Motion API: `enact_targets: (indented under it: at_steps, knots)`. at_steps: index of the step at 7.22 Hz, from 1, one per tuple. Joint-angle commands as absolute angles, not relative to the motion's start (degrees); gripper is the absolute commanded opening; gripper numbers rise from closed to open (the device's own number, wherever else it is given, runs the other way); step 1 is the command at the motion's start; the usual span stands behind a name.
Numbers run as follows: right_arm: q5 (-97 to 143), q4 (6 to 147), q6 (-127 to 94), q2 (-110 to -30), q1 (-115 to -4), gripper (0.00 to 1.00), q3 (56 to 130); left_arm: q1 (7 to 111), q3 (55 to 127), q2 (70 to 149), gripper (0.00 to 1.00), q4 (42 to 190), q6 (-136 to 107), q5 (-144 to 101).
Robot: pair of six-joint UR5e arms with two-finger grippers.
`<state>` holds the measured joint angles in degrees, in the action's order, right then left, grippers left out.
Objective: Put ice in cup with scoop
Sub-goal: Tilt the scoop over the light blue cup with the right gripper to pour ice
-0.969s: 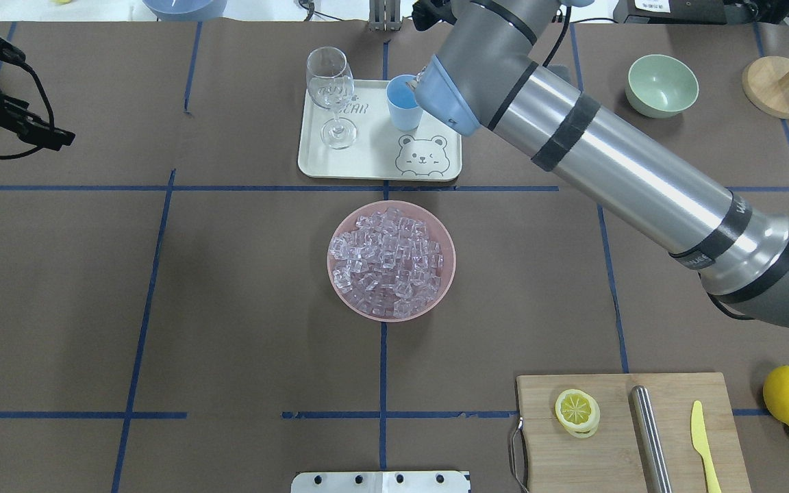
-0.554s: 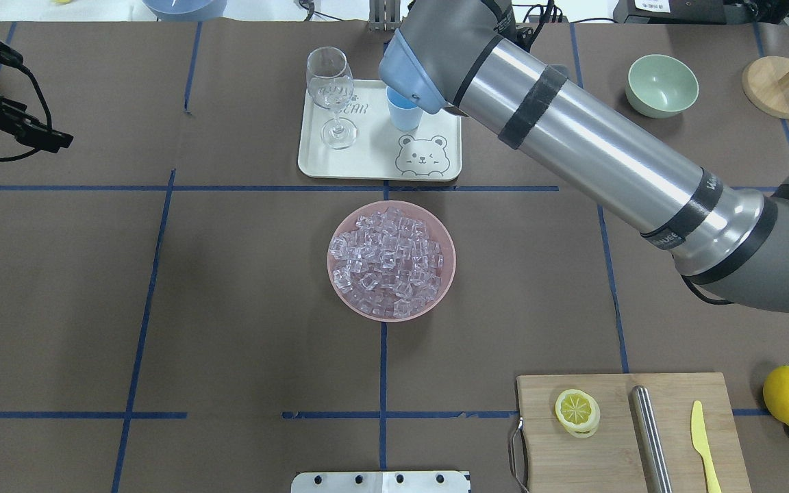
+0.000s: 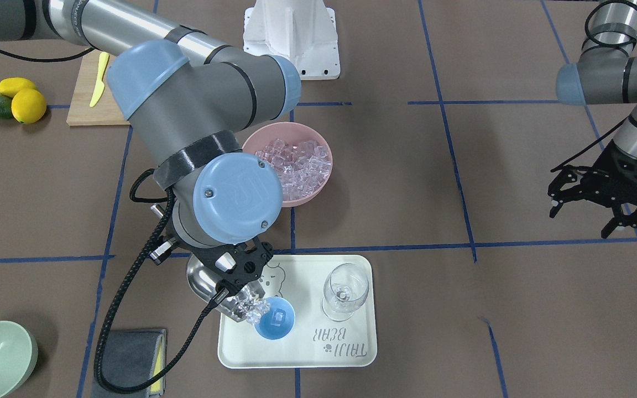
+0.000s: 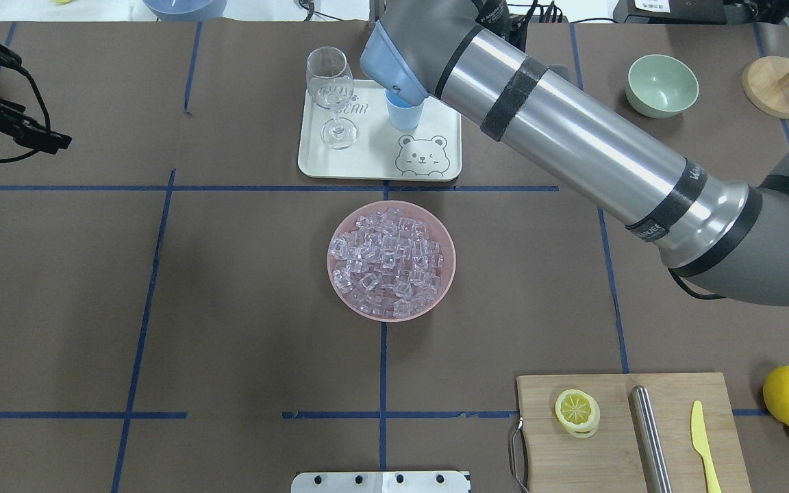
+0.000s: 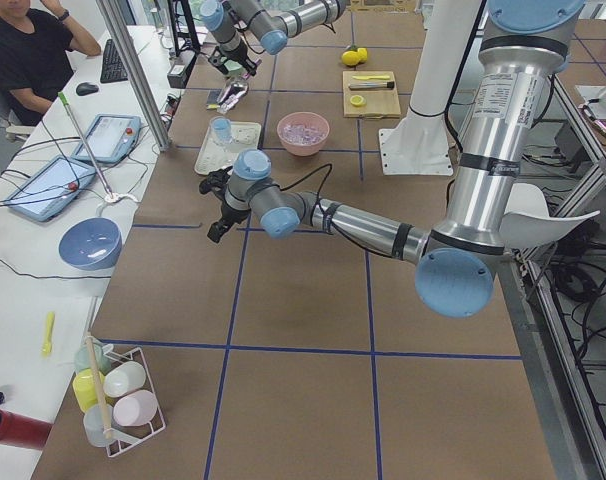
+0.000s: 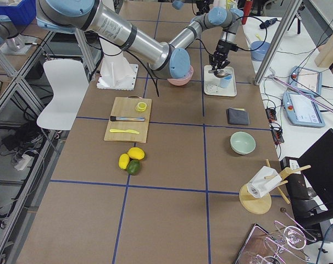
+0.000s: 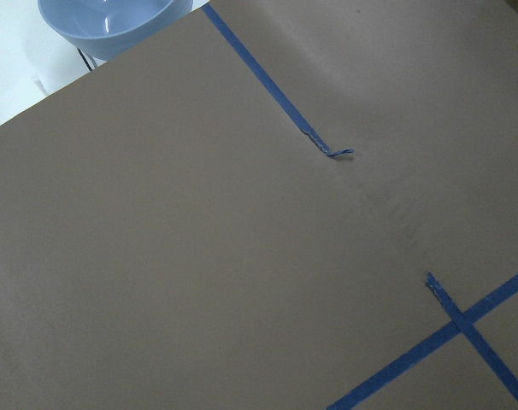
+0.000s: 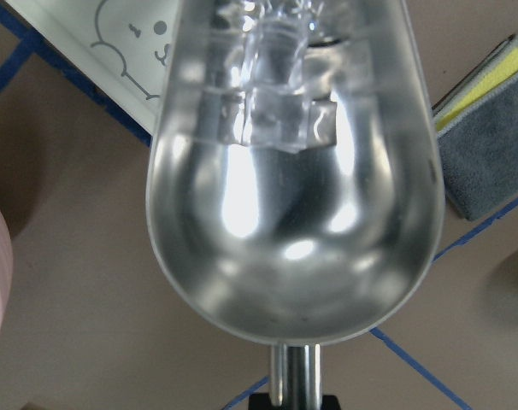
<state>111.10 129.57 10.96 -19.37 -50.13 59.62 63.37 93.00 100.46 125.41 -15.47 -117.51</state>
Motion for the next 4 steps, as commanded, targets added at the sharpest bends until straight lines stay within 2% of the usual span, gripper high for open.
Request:
enact_targets:
  at_steps: [1, 4]
  knots:
    - [108.1, 131.4, 14.0, -18.7, -50.1, 0.0, 59.3, 63.4, 93.0, 100.5, 1.0, 125.3, -15.6, -117.5]
    - [105.2, 133.0, 17.0, -18.5, -50.1, 0.0, 59.4, 63.4, 93.1, 100.5, 1.0, 125.3, -15.6, -117.5]
